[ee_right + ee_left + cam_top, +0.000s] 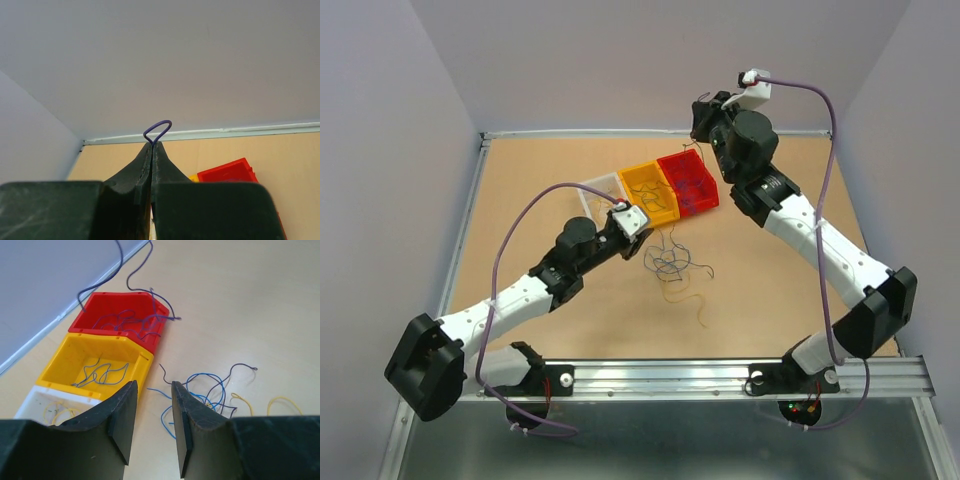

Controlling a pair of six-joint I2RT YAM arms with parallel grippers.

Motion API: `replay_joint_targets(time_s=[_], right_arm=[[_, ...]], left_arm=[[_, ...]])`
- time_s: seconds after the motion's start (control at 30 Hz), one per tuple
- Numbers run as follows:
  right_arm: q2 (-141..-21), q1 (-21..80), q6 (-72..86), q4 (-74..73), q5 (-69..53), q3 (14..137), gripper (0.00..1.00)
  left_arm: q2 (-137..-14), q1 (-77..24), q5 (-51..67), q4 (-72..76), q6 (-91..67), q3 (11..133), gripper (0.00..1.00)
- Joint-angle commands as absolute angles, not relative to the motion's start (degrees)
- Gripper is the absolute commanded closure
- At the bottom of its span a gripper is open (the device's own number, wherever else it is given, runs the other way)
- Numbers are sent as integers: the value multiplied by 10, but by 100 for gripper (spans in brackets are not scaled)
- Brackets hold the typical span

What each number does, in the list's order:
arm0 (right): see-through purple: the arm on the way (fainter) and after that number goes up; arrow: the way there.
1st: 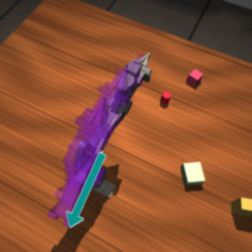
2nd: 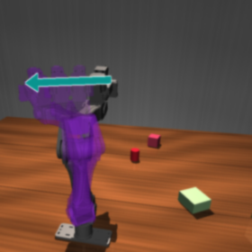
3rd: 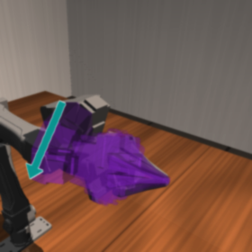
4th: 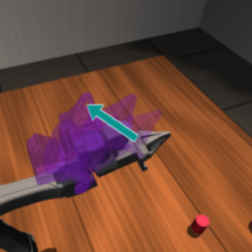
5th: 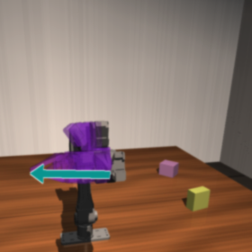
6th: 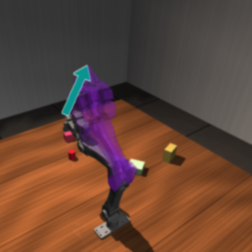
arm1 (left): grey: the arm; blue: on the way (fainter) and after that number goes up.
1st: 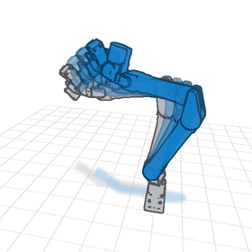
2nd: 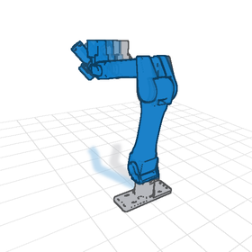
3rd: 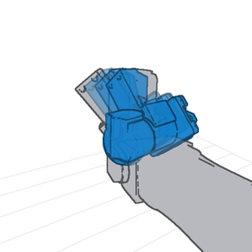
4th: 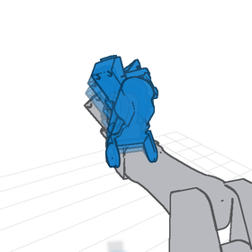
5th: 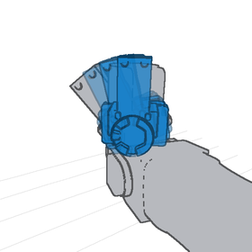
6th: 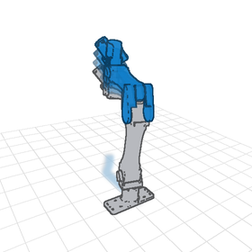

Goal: Untangle the cables

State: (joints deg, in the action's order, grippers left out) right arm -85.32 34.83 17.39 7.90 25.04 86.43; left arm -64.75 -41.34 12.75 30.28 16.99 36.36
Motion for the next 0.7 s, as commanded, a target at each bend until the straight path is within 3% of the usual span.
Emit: replay_joint_targets(time_s=[0.0, 0.67], right_arm=[[-877, 314, 193, 123, 237, 911, 99], [-1019, 249, 262, 163, 173, 918, 99]], left_arm=[[-644, -401, 115, 329, 158, 368, 55], [-666, -366, 130, 323, 144, 388, 55]])
